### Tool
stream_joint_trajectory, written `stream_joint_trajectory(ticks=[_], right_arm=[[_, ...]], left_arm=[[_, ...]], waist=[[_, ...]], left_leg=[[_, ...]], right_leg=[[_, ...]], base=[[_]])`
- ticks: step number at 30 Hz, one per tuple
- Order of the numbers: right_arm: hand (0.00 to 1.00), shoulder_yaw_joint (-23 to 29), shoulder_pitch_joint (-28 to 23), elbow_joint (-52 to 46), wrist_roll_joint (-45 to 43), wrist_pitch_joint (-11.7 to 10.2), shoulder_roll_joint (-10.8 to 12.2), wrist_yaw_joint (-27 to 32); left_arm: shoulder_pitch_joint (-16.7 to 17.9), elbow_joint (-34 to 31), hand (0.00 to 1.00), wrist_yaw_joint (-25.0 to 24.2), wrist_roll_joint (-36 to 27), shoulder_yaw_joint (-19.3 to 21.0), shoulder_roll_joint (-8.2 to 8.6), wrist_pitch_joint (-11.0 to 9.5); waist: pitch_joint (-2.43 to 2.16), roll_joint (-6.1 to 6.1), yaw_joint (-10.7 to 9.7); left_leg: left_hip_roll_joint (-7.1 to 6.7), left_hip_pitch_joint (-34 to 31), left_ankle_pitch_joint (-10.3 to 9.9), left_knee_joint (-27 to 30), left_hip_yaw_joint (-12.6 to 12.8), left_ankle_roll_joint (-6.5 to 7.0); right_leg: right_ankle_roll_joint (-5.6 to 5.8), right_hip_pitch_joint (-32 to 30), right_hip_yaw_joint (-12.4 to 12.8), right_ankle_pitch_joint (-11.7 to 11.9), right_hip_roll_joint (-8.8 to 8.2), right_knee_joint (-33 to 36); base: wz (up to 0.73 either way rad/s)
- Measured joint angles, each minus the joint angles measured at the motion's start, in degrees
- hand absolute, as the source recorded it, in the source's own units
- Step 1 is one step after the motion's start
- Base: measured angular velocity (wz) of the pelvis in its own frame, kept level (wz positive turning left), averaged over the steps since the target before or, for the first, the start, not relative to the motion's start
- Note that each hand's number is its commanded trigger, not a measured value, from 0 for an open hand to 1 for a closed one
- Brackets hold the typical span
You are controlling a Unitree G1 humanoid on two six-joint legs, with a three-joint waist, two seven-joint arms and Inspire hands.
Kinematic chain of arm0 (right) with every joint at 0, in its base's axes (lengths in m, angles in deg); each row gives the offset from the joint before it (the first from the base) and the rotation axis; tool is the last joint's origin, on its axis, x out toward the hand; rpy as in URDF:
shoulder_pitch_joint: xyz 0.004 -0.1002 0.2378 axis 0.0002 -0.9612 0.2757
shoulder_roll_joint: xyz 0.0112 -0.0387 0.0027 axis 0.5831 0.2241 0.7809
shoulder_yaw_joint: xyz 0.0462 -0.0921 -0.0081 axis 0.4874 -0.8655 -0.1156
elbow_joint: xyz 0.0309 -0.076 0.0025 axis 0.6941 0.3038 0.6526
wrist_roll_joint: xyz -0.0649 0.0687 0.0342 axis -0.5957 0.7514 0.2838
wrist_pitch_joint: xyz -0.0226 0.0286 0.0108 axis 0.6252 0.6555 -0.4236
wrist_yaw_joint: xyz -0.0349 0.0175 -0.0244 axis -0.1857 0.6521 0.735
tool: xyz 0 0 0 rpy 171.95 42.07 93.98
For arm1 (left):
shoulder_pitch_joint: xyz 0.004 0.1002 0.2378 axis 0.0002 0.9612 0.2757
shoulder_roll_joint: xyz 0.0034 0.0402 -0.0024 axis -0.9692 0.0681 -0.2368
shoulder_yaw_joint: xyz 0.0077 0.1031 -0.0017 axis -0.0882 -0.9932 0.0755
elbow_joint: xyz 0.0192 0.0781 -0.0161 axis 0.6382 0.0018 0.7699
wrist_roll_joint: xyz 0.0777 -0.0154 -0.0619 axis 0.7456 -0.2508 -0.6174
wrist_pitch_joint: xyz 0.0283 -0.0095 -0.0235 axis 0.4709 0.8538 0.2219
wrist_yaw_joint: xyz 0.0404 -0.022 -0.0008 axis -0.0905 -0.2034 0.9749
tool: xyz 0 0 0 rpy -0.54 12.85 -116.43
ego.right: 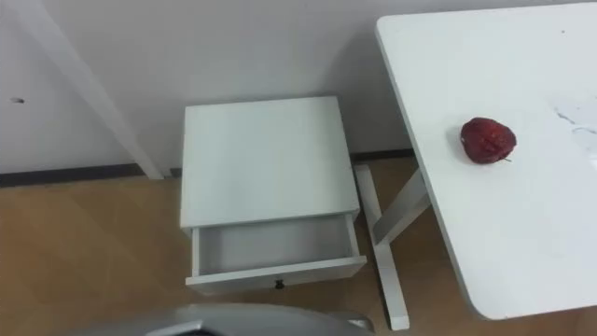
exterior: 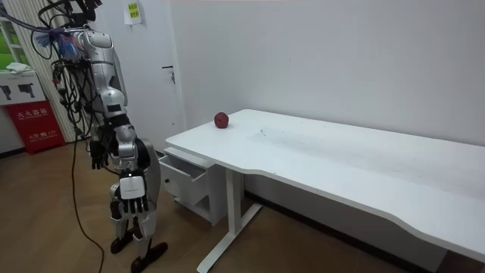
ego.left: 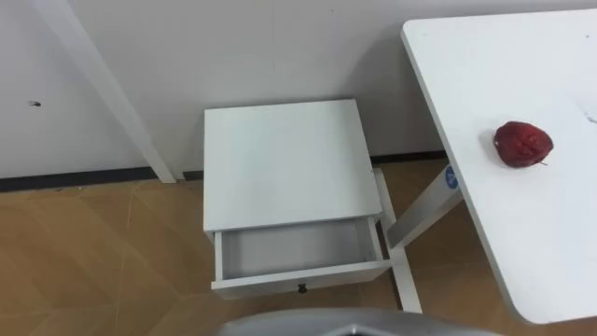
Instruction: Put apple and close drawer
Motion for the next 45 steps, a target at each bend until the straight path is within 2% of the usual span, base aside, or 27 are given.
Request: stream_joint_trajectory(ticks=[9,15,18,21,24,28,29,32,34,39,41,45], right_arm=[[0.0,0.03,0.51,0.16,1.26,-0.07,0.0,0.28],[0.0,2.18,0.07,0.05,6.49,-0.77,-0.03,2.01],[0.0,5.39,0.12,-0.13,14.55,-1.57,-0.03,4.85],[0.0,9.51,0.58,-0.65,22.45,-2.78,0.05,6.9],[0.0,13.72,0.06,-2.34,31.97,-3.77,0.02,10.01],[0.0,18.98,0.05,-5.01,45.39,-5.68,-0.03,15.1],[0.0,21.25,0.42,-5.54,47.41,-6.39,-0.04,16.81],[0.0,24.93,1.13,-7.07,50.8,-8.14,-0.1,19.91],[0.0,26.04,1.52,-8.17,53.29,-10.18,-0.15,23.0],[0.0,26.83,1.12,-15.95,58.72,-13.04,-0.13,29.97],[0.0,27.18,0.47,-21.02,59.15,-15.73,-0.14,33.57],[0.0,27.19,-0.09,-27.37,59.09,-19.25,-0.26,38.4]], left_arm=[[-0.01,0.01,0.0,0.15,-0.05,-0.04,-0.07,-0.08],[0.03,0.54,0.0,0.8,-1.31,0.49,-0.06,-0.07],[0.01,0.4,0.0,1.12,-1.56,1.23,-0.11,-0.17],[0.06,0.52,0.0,1.34,-2.24,1.28,-0.33,-0.5],[0.19,0.51,0.0,1.39,-2.27,3.44,-0.39,-1.43],[1.15,0.27,0.0,2.58,-4.5,4.94,-0.57,-2.29],[1.68,0.02,0.0,2.68,-4.49,5.8,-0.6,-2.64],[2.23,-0.12,0.0,3.5,-4.49,6.96,-0.88,-3.56],[2.29,-0.12,0.0,3.62,-4.5,7.8,-1.47,-4.54],[3.87,-0.57,0.0,3.85,-4.47,7.97,-1.97,-6.56],[4.66,-0.73,0.0,4.51,-4.44,8.01,-2.11,-7.27],[5.76,-1.99,0.0,4.68,-4.43,8.03,-2.07,-8.52]], waist=[[0.03,0.04,0.03],[-0.11,0.76,-0.04],[-0.01,1.04,-0.31],[0.01,1.1,-1.46],[0.01,0.92,-1.52],[0.01,0.45,-2.39],[-0.01,0.23,-3.07],[0.04,-0.14,-3.43],[0.0,-0.55,-3.39],[-0.01,-0.64,-3.11],[0.02,-0.64,-3.16],[0.03,-0.58,-2.98]], left_leg=[[0.0,0.0,0.0,0.01,-0.16,0.0],[0.05,0.02,0.0,0.03,-0.06,0.0],[0.05,0.02,0.0,0.03,-0.04,0.0],[0.06,0.15,0.0,0.03,0.25,0.0],[0.15,0.42,0.0,0.02,1.18,0.0],[0.09,0.45,0.0,0.01,1.46,0.0],[0.08,0.46,0.0,0.01,1.48,0.0],[0.08,0.45,0.0,0.04,1.57,0.0],[0.1,0.42,0.0,0.05,1.66,0.0],[0.13,0.6,0.0,0.11,3.0,-0.01],[0.11,0.84,0.0,0.12,3.4,0.0],[0.16,0.8,-0.01,0.12,3.94,-0.01]], right_leg=[[0.0,0.05,-0.17,0.0,-0.01,-0.05],[0.0,0.05,-0.14,0.0,-0.01,-0.05],[0.0,0.05,-0.14,0.0,-0.02,-0.04],[-0.01,0.05,0.08,0.0,0.03,0.13],[0.0,0.01,0.22,0.0,0.02,0.13],[0.05,-0.07,0.2,-0.03,0.03,0.09],[0.06,-0.09,0.24,-0.04,0.08,0.13],[0.06,-0.15,0.38,-0.04,0.14,0.16],[0.06,-0.18,0.33,-0.04,0.15,0.14],[0.1,-0.73,1.46,-0.05,0.31,0.57],[0.22,-0.86,1.85,-0.12,0.34,0.92],[0.23,-1.34,2.58,-0.13,0.48,1.26]], base=[[0.0],[0.0],[0.0],[-0.02],[-0.11],[-0.03],[0.0],[0.0],[0.0],[-0.13],[-0.13],[-0.1]])
